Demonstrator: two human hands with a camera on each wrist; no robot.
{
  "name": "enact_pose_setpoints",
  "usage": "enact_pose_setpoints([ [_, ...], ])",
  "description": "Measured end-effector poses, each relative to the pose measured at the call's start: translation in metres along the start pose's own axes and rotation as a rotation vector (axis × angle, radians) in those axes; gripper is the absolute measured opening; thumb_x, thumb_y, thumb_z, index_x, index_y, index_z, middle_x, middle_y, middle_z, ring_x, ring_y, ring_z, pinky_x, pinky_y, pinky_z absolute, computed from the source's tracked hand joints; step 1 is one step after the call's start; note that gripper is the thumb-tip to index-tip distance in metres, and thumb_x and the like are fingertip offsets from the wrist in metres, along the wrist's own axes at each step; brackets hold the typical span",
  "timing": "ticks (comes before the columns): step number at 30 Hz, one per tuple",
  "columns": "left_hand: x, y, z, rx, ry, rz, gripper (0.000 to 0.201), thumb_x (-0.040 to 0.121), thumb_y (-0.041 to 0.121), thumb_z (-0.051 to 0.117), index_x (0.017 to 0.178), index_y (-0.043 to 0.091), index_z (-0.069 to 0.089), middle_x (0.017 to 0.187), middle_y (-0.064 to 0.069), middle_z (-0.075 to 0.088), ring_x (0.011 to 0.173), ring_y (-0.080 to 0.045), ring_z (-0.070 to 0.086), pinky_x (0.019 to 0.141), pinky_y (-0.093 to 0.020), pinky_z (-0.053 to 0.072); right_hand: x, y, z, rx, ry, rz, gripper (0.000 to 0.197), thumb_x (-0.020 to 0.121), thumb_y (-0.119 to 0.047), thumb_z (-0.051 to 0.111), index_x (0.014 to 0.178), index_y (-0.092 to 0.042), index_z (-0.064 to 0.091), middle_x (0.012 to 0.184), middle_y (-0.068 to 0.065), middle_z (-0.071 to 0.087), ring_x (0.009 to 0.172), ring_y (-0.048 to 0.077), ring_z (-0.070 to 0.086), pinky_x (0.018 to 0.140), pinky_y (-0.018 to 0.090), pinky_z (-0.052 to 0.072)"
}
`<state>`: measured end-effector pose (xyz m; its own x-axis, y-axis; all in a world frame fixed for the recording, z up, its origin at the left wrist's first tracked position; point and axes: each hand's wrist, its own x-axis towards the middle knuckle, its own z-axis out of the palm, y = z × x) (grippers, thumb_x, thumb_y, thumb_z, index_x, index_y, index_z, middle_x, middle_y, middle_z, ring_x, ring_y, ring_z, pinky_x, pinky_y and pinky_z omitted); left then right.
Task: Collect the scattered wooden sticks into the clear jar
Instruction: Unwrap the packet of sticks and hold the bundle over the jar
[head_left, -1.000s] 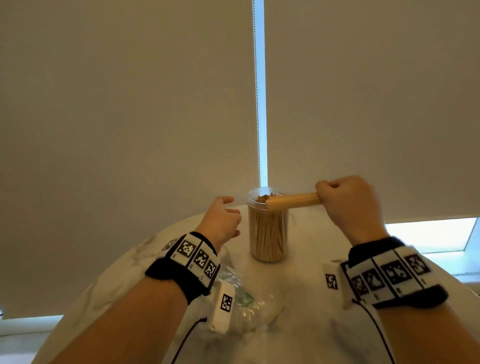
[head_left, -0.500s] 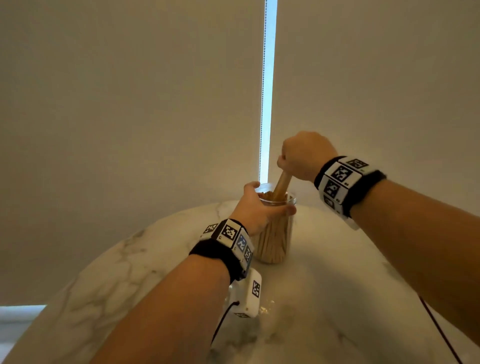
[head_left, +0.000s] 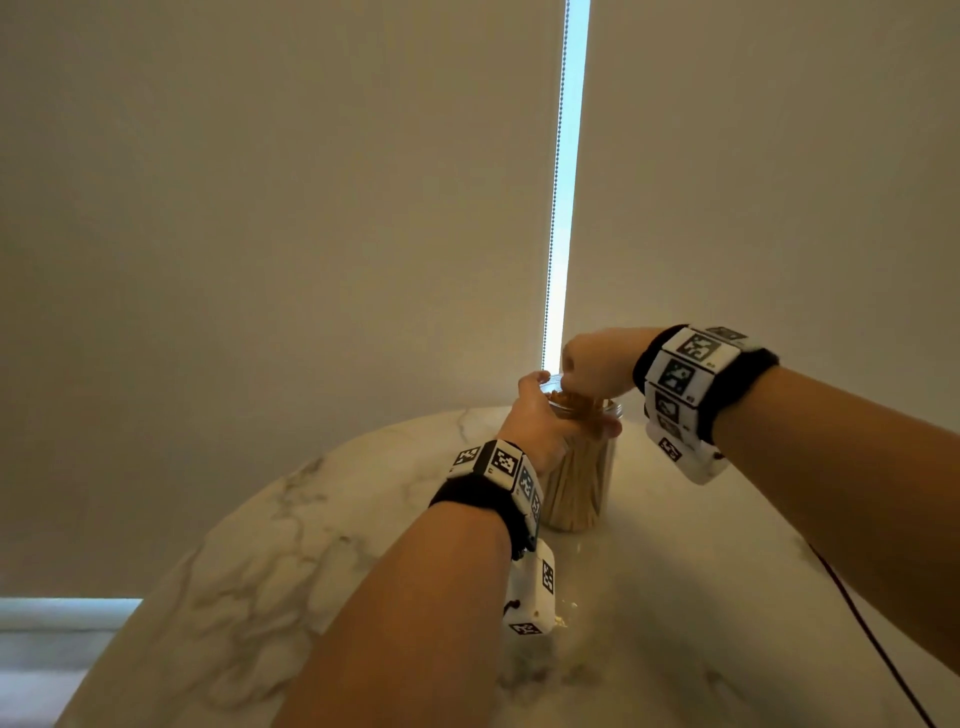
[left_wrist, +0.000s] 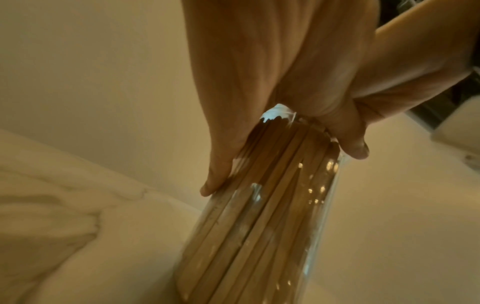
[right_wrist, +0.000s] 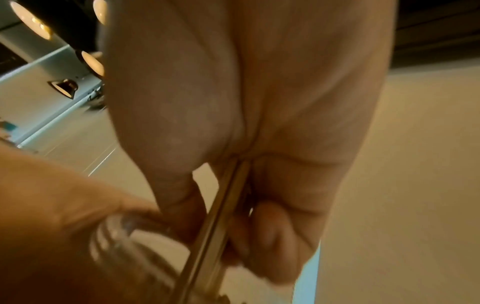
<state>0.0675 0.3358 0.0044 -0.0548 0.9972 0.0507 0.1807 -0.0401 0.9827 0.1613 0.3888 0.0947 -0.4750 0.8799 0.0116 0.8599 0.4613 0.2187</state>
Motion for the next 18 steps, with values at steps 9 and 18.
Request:
enact_pose_setpoints([
  [9,-0.002,0.004,0.000,-0.007,-0.002,0.002,0.105,0.079,0.015,0.084,0.156,0.016,0.012,0.142,-0.012,0.054,0.107,-0.018,0.054,0.091,-0.025,0.041,-0.004,-0.020,0.001,-0.084,-0.133,0.020,0.032,0.104,-0.018,0.044,0.124,0.002,0.060,0.105,0.013,0.062,0.090,0.022,0.049,0.097,0.034,0.046],
  [18,0.002,-0.002,0.000,0.004,0.017,0.013,0.114,0.071,0.025,0.090,0.155,0.020,0.013,0.141,-0.008,0.055,0.116,-0.019,0.052,0.098,-0.033,0.039,0.007,-0.001,0.008,0.012,-0.097,0.027,0.026,0.093,-0.025,0.066,0.116,-0.017,0.073,0.109,0.001,0.073,0.100,0.018,0.069,0.092,0.031,0.055],
])
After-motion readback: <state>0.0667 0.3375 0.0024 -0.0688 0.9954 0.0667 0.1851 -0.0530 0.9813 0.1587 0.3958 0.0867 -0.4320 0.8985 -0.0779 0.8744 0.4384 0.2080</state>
